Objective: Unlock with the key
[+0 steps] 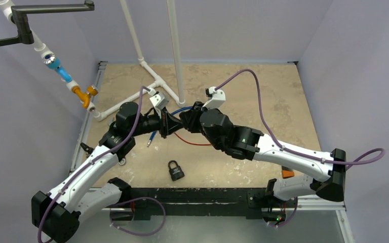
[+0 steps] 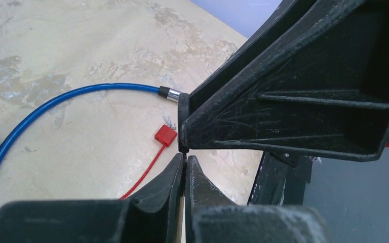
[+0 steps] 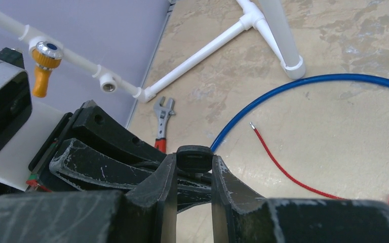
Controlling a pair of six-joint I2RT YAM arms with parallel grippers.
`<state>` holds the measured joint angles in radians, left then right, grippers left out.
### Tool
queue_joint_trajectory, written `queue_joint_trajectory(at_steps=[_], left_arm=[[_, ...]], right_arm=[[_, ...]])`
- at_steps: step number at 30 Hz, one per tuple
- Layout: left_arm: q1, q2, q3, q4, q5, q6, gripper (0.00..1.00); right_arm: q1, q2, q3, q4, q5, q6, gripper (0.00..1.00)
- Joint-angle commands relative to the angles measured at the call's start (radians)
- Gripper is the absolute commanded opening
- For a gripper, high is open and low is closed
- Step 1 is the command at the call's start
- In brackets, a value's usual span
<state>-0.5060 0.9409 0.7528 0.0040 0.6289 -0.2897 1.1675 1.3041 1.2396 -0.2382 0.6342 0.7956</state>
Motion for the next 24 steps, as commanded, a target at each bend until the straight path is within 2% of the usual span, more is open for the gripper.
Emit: queue_joint_trajectory(at_steps=[1,5,7,8,9,11,13,15,20,24], left_arm=[[0.022,-0.040,0.019,0.000,0.077,0.047,0.00],[0.032,-0.052,0.066,-0.127,0.224,0.126,0.00],[0.032,-0.053,0.094,-0.211,0.323,0.196,0.00],[0.032,-0.053,0.108,-0.265,0.372,0.236,0.00],[0.032,-0.053,0.125,-0.312,0.420,0.296,0.00],[0.033,-0.049,0.164,-0.431,0.496,0.414,0.00],[0.032,-0.048,0.195,-0.539,0.517,0.481,0.00],[0.031,-0.042,0.218,-0.614,0.533,0.512,0.00],[0.031,-0.039,0.237,-0.650,0.538,0.508,0.00],[0.031,-0.035,0.257,-0.657,0.534,0.498,0.00]], right_arm=[[0.007,-0.066,-0.044,0.042,-0.053,-0.001,0.03],[-0.014,-0.171,-0.116,0.108,-0.211,-0.172,0.19],[-0.071,-0.223,-0.130,0.136,-0.418,-0.291,0.33],[-0.101,-0.241,-0.121,0.128,-0.533,-0.312,0.35],[-0.133,-0.249,-0.097,0.101,-0.639,-0.410,0.46],[-0.184,-0.242,-0.033,0.018,-0.837,-0.503,0.54],[-0.197,-0.217,0.033,-0.064,-0.907,-0.572,0.60],[-0.200,-0.184,0.082,-0.112,-1.013,-0.643,0.64],[-0.199,-0.110,0.139,-0.134,-1.275,-0.716,0.65],[-0.199,-0.056,0.179,-0.201,-1.323,-0.757,0.61]])
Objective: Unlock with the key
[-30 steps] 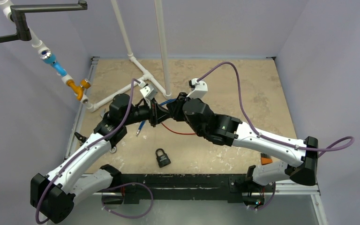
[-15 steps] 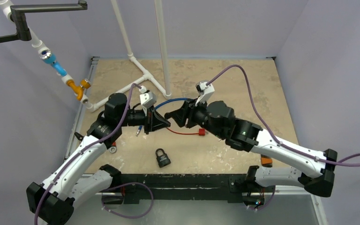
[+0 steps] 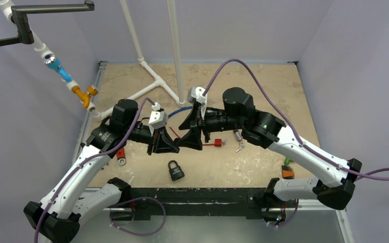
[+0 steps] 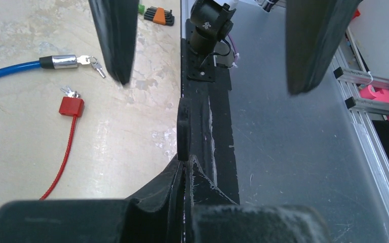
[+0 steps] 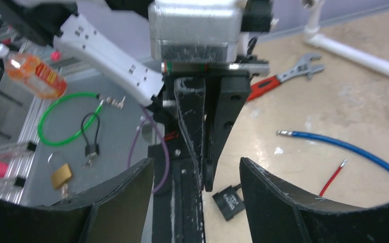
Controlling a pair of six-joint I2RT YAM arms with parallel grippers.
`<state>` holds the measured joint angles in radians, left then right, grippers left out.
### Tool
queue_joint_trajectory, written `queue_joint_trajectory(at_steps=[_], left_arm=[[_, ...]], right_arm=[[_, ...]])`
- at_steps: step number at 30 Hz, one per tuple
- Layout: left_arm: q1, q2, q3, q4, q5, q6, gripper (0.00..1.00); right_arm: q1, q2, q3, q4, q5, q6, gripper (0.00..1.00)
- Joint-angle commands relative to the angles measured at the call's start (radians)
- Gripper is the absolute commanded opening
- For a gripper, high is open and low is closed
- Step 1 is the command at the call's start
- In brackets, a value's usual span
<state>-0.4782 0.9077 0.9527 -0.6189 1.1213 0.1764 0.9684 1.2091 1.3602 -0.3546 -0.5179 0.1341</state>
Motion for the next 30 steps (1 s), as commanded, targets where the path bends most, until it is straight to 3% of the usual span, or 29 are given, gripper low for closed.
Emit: queue_joint_trajectory(at_steps=[1,7,15,20,21,23,30], left_arm=[[0.003,0.001,0.062,-0.035,0.041,0.032,0.00],[0.003,0.003,0.072,-0.026,0.029,0.022,0.00],[0.003,0.011,0.084,-0.036,0.021,0.036,0.00],[0.003,0.014,0.092,-0.044,0.021,0.047,0.00],[0.003,0.013,0.092,-0.046,0.019,0.050,0.00],[0.003,0.017,0.095,-0.052,0.015,0.058,0.00],[0.003,0.020,0.112,-0.050,-0.029,0.051,0.02]], right_arm=[[0.002,0.049,0.071,-0.103,-0.178,-0.104,0.60],[0.008,0.099,0.142,-0.169,-0.176,-0.124,0.44],[0.045,0.165,0.189,-0.219,-0.141,-0.145,0.30],[0.070,0.208,0.225,-0.296,-0.114,-0.189,0.28],[0.071,0.210,0.229,-0.305,-0.109,-0.192,0.23],[0.073,0.218,0.243,-0.328,-0.096,-0.197,0.01],[0.078,0.142,0.142,-0.253,0.000,-0.160,0.00]])
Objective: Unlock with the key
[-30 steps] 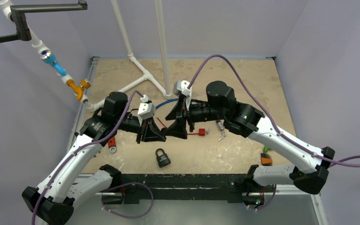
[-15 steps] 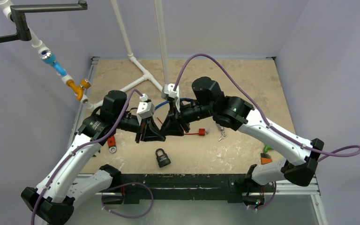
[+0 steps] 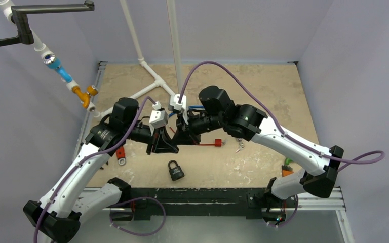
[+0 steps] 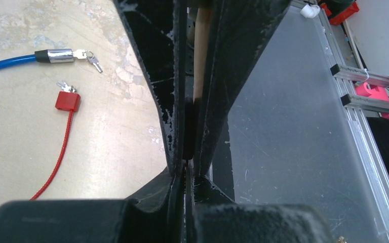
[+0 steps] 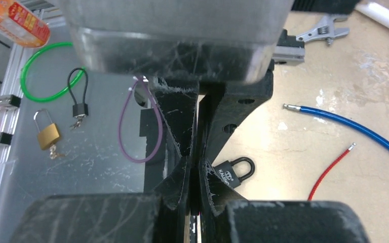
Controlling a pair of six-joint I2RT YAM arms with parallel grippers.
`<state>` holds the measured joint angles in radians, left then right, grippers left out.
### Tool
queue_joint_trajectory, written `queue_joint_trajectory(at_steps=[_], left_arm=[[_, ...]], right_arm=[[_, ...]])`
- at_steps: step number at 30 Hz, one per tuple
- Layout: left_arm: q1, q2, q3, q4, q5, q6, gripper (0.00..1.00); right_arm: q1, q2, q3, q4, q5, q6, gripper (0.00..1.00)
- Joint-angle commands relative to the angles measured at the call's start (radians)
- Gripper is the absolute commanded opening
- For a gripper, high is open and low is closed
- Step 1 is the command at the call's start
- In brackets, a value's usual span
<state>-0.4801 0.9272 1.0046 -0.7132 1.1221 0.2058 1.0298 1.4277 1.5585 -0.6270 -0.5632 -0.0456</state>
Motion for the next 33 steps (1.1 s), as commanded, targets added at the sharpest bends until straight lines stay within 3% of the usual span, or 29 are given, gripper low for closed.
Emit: queue_joint_trajectory(at_steps=[1,5,10,11,12,13,14,16,19,22,24,29,33], left_arm=[[0.005,0.002,0.063,0.043,-0.036,0.023,0.04],[0.005,0.021,0.086,0.016,-0.048,0.040,0.14],[0.005,0.030,0.106,0.017,-0.063,0.042,0.18],[0.007,0.029,0.113,0.018,-0.075,0.036,0.22],[0.007,0.028,0.119,0.021,-0.084,0.029,0.36],[0.006,0.026,0.126,0.020,-0.093,0.025,0.58],[0.006,0.024,0.132,0.016,-0.100,0.027,0.66],[0.006,0.022,0.152,-0.028,-0.106,0.078,0.97],[0.007,0.054,0.227,-0.244,-0.098,0.334,1.00],[0.004,0.089,0.254,-0.571,-0.135,0.864,1.00],[-0.011,0.094,0.197,-0.670,-0.199,1.124,1.00],[-0.151,0.072,-0.043,-0.643,-0.342,1.506,1.00],[-0.239,0.065,-0.200,-0.472,-0.392,1.612,1.00]], right_arm=[[0.017,-0.103,-0.092,0.052,0.073,0.035,0.00],[0.016,-0.198,-0.236,0.176,0.142,0.143,0.00],[0.016,-0.280,-0.337,0.238,0.176,0.190,0.00],[0.016,-0.296,-0.350,0.244,0.183,0.199,0.00],[0.016,-0.312,-0.366,0.252,0.195,0.206,0.00],[0.016,-0.330,-0.384,0.264,0.205,0.215,0.00],[0.016,-0.348,-0.404,0.279,0.209,0.227,0.00],[0.016,-0.386,-0.443,0.310,0.218,0.264,0.00],[0.015,-0.436,-0.501,0.326,0.277,0.318,0.00],[0.015,-0.493,-0.568,0.334,0.334,0.358,0.00],[0.015,-0.528,-0.612,0.343,0.373,0.407,0.00],[0.015,-0.603,-0.671,0.340,0.506,0.494,0.00],[0.015,-0.663,-0.704,0.308,0.608,0.554,0.00]])
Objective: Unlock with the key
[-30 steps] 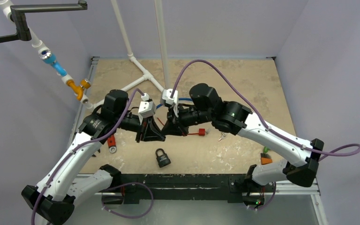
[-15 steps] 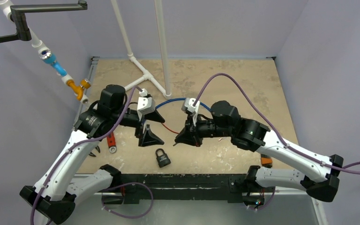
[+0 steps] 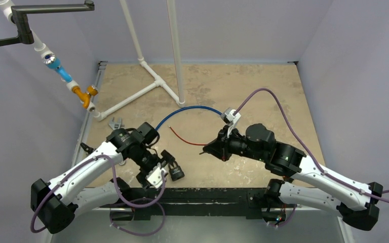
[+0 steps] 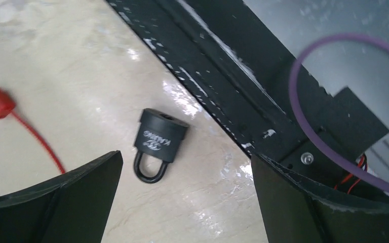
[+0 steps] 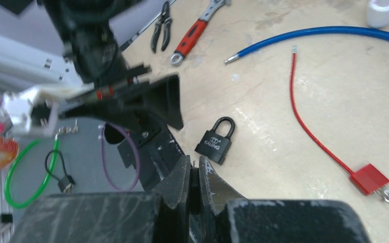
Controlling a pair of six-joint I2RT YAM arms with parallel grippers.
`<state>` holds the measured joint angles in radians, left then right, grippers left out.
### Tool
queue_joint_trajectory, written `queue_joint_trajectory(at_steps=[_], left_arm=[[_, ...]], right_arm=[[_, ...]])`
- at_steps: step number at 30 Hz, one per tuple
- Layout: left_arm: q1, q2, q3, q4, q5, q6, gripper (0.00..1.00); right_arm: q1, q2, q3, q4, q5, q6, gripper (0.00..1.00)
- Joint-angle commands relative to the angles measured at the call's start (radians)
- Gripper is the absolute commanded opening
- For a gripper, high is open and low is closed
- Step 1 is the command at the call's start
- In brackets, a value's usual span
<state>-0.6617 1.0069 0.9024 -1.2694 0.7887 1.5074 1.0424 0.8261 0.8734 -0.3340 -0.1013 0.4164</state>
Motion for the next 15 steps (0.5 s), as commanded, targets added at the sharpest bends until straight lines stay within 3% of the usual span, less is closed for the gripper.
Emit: queue_joint_trajectory(at_steps=[1,4,8,15], left_arm=[[-0.062,-0.008,-0.130,0.116,-0.068,0.367,1.00],[-0.062,0.025,-0.203,0.225,-0.089,0.484,1.00],[-0.071,0.109,-0.212,0.348,-0.085,0.508,1.00],[-0.133,0.310,-0.097,0.308,-0.140,0.507,1.00]], right_arm=[[0.002,-0.078,-0.026,0.011,0.160,0.105,0.00],[0.002,-0.125,-0.047,0.005,0.189,0.139,0.00],[0.002,-0.149,-0.060,0.002,0.207,0.154,0.00],[0.002,-0.128,-0.032,-0.021,0.239,0.145,0.00]])
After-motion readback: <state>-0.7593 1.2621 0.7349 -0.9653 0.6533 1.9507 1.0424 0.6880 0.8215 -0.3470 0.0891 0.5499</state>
